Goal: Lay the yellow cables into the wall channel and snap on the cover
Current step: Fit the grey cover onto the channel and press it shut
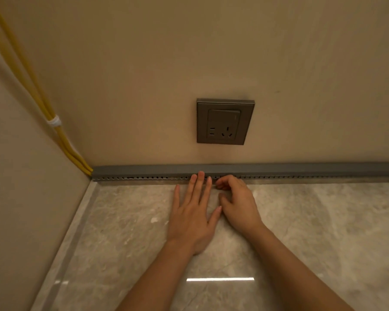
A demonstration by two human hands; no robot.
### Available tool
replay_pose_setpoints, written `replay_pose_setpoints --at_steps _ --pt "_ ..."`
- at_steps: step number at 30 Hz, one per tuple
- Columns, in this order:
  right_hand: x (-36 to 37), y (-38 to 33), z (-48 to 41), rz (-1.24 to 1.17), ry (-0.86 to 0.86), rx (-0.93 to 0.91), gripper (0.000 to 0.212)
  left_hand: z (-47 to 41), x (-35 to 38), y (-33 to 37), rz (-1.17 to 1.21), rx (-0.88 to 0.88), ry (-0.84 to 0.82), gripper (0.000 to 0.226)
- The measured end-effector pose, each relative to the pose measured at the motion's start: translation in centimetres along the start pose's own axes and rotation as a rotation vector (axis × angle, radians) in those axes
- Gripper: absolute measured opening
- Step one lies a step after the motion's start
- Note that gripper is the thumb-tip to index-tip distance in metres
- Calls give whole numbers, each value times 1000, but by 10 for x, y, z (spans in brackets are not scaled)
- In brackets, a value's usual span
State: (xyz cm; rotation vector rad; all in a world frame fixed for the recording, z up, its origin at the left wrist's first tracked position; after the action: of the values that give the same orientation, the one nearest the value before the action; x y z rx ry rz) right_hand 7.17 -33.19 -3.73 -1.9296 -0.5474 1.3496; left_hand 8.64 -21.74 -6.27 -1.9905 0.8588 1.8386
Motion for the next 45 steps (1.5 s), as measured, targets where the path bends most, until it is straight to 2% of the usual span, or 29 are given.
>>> replay_pose_setpoints --at_steps 3,5,10,12,13,15,17,24,35,39,45 --pt "-4 -3 2 -19 24 13 26 0 0 0 -26 -8 4 70" --pt "-14 -2 6 -146 103 71 22 0 -1 -1 -27 -15 11 70" --pt "-43 45 38 -823 471 458 23 1 -1 -2 -18 -14 25 70" --pt "-42 56 52 -1075 586 544 33 1 -1 -3 -17 -15 32 70" --pt "-42 56 56 -1127 607 545 43 1 -2 -3 -14 -14 34 70" --pt "-37 52 58 -1150 572 528 64 0 -2 -4 -12 -13 39 69" --pt "-29 46 53 -1165 482 529 76 0 -2 -3 -15 -11 41 70" --pt "-16 34 21 -1082 269 460 88 1 -4 -1 5 -8 67 71" --pt "-25 37 15 -944 1 532 101 0 -2 -1 3 -9 65 74" --pt "-27 34 17 -897 -3 558 102 -1 -4 -1 15 -10 50 73" --pt "-31 28 23 -1090 97 583 90 -1 -3 -1 32 5 45 72"
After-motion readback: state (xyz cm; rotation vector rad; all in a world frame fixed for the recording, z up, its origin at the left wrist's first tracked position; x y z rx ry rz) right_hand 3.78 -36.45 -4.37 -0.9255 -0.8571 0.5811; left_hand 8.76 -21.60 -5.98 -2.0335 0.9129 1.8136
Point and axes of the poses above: each hand's wrist, its own z-axis away from the middle knuckle, its own x-axis out of the palm, y = z × x, the point moved 8 cm from there along -z, towards the middle knuckle, and after that the axes turned 3 degrees about x, right-handed, at the moved point
